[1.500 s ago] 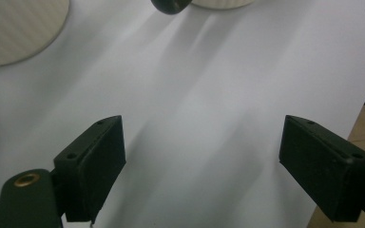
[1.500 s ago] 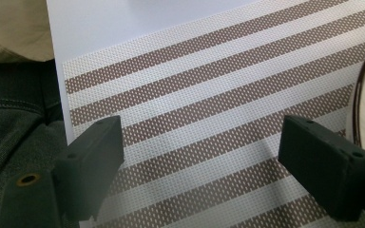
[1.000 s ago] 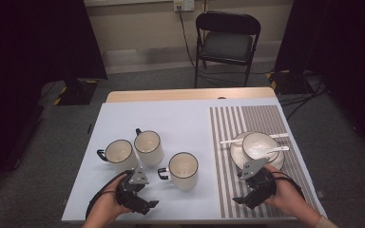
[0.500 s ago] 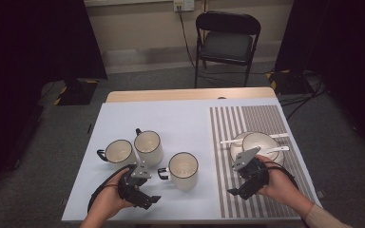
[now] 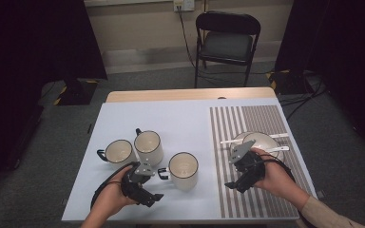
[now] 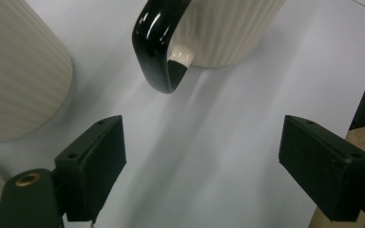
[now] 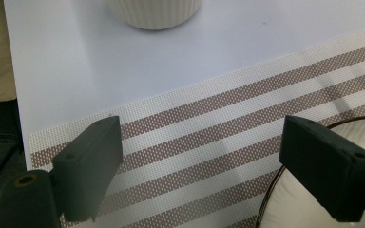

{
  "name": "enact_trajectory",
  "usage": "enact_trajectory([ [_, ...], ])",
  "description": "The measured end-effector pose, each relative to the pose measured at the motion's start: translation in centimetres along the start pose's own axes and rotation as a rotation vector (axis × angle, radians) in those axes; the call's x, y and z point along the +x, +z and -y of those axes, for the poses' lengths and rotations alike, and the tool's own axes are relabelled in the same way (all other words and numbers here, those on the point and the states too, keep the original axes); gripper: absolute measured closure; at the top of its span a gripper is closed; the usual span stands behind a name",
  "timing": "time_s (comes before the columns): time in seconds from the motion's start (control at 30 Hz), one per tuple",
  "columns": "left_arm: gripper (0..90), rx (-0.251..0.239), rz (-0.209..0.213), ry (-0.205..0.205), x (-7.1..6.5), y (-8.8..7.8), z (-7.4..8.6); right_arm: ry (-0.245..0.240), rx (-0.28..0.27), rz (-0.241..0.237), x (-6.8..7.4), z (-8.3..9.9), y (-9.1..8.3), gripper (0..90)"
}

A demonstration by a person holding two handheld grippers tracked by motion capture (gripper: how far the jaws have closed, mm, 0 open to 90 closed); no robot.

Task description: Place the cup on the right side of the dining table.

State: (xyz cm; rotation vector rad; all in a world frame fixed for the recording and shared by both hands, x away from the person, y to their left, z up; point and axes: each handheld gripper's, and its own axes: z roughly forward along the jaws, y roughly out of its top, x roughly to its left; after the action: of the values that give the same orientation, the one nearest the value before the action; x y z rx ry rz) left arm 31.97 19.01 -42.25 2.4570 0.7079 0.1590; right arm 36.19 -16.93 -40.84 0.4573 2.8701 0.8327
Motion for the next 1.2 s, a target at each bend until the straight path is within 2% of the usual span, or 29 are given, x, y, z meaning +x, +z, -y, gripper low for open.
enact_trajectory([
  [0.1, 15.4, -0.011, -0.005, -0.002, 0.1, -0.1, -0.4, -0.009, 0.004, 0.015, -0.2, -0.5, -0.2, 13.7],
  [0.47, 15.4, -0.009, -0.011, 0.002, 0.4, 0.0, -1.1, -0.026, 0.002, 0.015, -0.5, -2.2, -0.2, 13.7],
  [1.2, 15.4, -0.008, 0.001, 0.036, 0.8, 0.5, -2.5, -0.058, 0.003, 0.024, -1.1, -5.9, -0.1, 13.7],
])
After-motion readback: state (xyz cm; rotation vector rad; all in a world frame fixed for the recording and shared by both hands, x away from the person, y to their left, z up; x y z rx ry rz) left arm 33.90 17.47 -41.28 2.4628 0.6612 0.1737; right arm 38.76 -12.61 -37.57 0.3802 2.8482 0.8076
